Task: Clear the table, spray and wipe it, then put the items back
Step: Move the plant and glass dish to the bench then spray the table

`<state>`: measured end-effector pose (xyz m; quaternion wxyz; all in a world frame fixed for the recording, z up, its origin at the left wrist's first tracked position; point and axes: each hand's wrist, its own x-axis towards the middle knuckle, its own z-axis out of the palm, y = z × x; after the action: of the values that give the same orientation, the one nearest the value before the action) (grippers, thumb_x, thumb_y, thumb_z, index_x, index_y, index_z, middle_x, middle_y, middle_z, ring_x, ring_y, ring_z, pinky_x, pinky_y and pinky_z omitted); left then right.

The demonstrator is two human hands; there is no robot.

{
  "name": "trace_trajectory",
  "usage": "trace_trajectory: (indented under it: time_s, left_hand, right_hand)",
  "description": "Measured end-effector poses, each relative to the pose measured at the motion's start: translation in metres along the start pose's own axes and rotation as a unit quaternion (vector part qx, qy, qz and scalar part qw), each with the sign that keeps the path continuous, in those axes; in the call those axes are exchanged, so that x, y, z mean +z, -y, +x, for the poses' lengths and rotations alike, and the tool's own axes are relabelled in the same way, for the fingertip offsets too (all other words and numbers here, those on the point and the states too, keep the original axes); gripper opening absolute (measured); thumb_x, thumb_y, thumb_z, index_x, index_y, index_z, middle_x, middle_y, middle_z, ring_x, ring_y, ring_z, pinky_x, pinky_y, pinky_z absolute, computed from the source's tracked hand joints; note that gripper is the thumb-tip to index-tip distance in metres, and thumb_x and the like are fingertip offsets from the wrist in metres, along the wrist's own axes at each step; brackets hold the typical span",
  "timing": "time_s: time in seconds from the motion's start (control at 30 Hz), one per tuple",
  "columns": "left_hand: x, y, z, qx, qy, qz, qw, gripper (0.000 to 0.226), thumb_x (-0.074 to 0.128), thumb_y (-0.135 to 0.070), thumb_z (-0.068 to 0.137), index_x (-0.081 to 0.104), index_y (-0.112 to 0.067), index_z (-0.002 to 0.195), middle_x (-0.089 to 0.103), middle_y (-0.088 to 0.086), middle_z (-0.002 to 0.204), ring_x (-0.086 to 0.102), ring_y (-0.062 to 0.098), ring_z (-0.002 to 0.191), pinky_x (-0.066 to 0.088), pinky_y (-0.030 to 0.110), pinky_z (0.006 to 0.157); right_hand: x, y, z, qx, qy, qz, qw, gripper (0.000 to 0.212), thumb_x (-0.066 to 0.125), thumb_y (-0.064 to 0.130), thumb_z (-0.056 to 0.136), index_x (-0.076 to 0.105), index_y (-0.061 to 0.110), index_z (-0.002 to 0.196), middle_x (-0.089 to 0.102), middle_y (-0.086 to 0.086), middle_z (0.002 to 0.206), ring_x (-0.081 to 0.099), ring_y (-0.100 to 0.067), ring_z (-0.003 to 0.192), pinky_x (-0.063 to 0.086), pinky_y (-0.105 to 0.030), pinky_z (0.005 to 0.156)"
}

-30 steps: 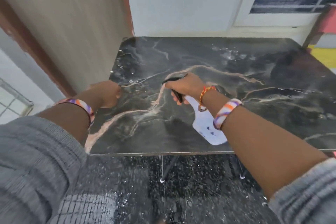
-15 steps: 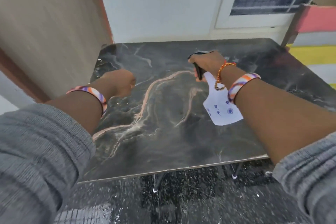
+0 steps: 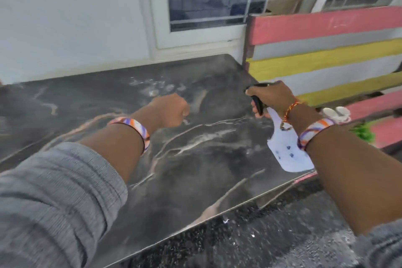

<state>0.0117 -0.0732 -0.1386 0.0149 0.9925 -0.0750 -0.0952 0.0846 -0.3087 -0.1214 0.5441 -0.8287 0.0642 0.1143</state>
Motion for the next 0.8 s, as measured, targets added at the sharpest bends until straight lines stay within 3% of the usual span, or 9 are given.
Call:
trace_trajectory:
  time_s: [0.17, 0.23, 0.3, 0.37, 0.47, 0.53, 0.63, 0.73, 0.8]
  left_hand:
    - [-0.008, -0.085, 0.068, 0.057, -0.014, -0.016, 0.998, 0.032, 0.045, -0.009, 0.085, 0.064, -0.019, 0.110, 0.066, 0.007, 0.115, 0.060, 0.031, 0.109, 0.051, 0.040, 0.090]
    - [-0.013, -0.105, 0.089, 0.078, -0.021, -0.021, 0.997, 0.032, 0.043, -0.010, 0.086, 0.064, -0.019, 0.109, 0.066, 0.007, 0.115, 0.060, 0.031, 0.108, 0.051, 0.041, 0.090]
    - [-0.017, -0.122, 0.111, 0.092, -0.021, -0.025, 0.995, 0.032, 0.042, -0.011, 0.087, 0.064, -0.018, 0.110, 0.065, 0.008, 0.116, 0.060, 0.031, 0.108, 0.050, 0.040, 0.090]
    - [-0.019, -0.137, 0.130, 0.099, -0.015, -0.034, 0.994, 0.033, 0.042, -0.011, 0.088, 0.063, -0.019, 0.112, 0.064, 0.007, 0.118, 0.058, 0.029, 0.111, 0.048, 0.037, 0.090]
    - [-0.021, -0.153, 0.160, 0.109, -0.019, -0.043, 0.993, 0.034, 0.041, -0.012, 0.089, 0.063, -0.020, 0.115, 0.063, 0.004, 0.122, 0.056, 0.027, 0.115, 0.048, 0.039, 0.094]
    - [-0.023, -0.161, 0.184, 0.110, -0.015, -0.050, 0.993, 0.035, 0.041, -0.011, 0.089, 0.062, -0.019, 0.116, 0.062, 0.004, 0.123, 0.055, 0.027, 0.116, 0.047, 0.037, 0.094]
    - [-0.023, -0.170, 0.224, 0.111, -0.016, -0.076, 0.991, 0.034, 0.041, -0.011, 0.089, 0.062, -0.018, 0.114, 0.060, 0.005, 0.124, 0.055, 0.027, 0.114, 0.048, 0.038, 0.094]
    - [-0.022, -0.183, 0.263, 0.111, -0.022, -0.121, 0.986, 0.033, 0.042, -0.013, 0.089, 0.062, -0.019, 0.114, 0.060, 0.005, 0.126, 0.054, 0.026, 0.116, 0.047, 0.038, 0.095]
    - [-0.020, -0.199, 0.284, 0.124, -0.010, -0.138, 0.983, 0.033, 0.043, -0.012, 0.089, 0.062, -0.016, 0.116, 0.060, 0.005, 0.127, 0.053, 0.024, 0.117, 0.046, 0.034, 0.095]
  right_hand:
    - [-0.094, -0.049, 0.027, 0.024, -0.033, -0.064, 0.997, 0.027, 0.070, 0.018, 0.075, 0.058, 0.002, 0.057, 0.053, -0.011, 0.039, 0.046, -0.020, 0.029, 0.038, -0.021, 0.036]
    - [-0.122, -0.065, 0.041, 0.038, -0.036, -0.061, 0.997, 0.029, 0.070, 0.023, 0.073, 0.060, 0.002, 0.057, 0.059, -0.017, 0.054, 0.053, -0.027, 0.045, 0.044, -0.031, 0.047]
    - [-0.150, -0.076, 0.058, 0.040, -0.063, -0.075, 0.994, 0.030, 0.071, 0.032, 0.073, 0.062, 0.006, 0.059, 0.064, -0.010, 0.059, 0.060, -0.024, 0.059, 0.048, -0.032, 0.059]
    - [-0.173, -0.085, 0.074, 0.023, -0.080, -0.027, 0.996, 0.025, 0.069, 0.029, 0.077, 0.061, 0.012, 0.061, 0.062, 0.006, 0.043, 0.060, -0.006, 0.046, 0.048, -0.022, 0.058]
    - [-0.200, -0.091, 0.100, 0.002, -0.095, 0.054, 0.994, 0.013, 0.063, 0.021, 0.083, 0.065, 0.011, 0.076, 0.059, 0.008, 0.037, 0.055, -0.003, 0.035, 0.046, -0.014, 0.051]
    - [-0.216, -0.091, 0.121, -0.011, -0.105, 0.090, 0.990, 0.010, 0.064, 0.019, 0.081, 0.065, 0.010, 0.079, 0.063, 0.005, 0.044, 0.059, -0.007, 0.040, 0.047, -0.015, 0.049]
    - [-0.232, -0.090, 0.154, -0.011, -0.132, 0.145, 0.981, 0.015, 0.072, 0.026, 0.072, 0.069, 0.016, 0.083, 0.067, -0.008, 0.075, 0.064, -0.018, 0.062, 0.052, -0.028, 0.060]
    - [-0.237, -0.095, 0.188, -0.018, -0.126, 0.159, 0.979, 0.022, 0.072, 0.034, 0.069, 0.073, 0.030, 0.090, 0.052, -0.010, 0.068, 0.051, -0.016, 0.055, 0.044, -0.023, 0.052]
    - [-0.238, -0.105, 0.208, -0.007, -0.123, 0.183, 0.975, 0.016, 0.070, 0.028, 0.078, 0.070, 0.024, 0.093, 0.043, -0.009, 0.065, 0.041, -0.015, 0.055, 0.041, -0.022, 0.050]
